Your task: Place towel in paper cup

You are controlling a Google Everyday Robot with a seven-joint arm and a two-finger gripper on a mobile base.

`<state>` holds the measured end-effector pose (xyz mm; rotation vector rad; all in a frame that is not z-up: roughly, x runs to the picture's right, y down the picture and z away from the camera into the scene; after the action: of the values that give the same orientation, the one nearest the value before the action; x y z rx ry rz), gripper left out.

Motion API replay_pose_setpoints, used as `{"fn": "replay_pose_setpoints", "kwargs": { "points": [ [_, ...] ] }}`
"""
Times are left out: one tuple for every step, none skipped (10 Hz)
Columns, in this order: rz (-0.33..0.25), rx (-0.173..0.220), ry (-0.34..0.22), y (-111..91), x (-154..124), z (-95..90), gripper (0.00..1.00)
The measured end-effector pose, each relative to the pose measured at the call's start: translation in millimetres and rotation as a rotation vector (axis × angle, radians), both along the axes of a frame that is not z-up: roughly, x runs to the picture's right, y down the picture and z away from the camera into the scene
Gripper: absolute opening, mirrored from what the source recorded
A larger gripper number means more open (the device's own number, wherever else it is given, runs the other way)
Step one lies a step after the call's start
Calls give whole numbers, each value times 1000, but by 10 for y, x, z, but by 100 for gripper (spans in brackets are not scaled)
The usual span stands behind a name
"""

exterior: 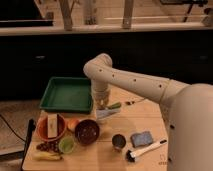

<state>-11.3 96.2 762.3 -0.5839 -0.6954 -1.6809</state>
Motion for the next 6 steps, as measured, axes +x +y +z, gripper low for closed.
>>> {"fn": "replay_pose_setpoints", "kwargs": {
  "points": [
    [0,-3,1,-6,6,8,75],
    [-2,-8,-1,-14,10,17,80],
    [-2,-11,-3,-21,11,23,80],
    [-3,-13,-3,-30,24,30,80],
    [-3,-16,-6,-40,34,37,80],
    [-3,-18,-8,-47,41,41,80]
  ]
}}
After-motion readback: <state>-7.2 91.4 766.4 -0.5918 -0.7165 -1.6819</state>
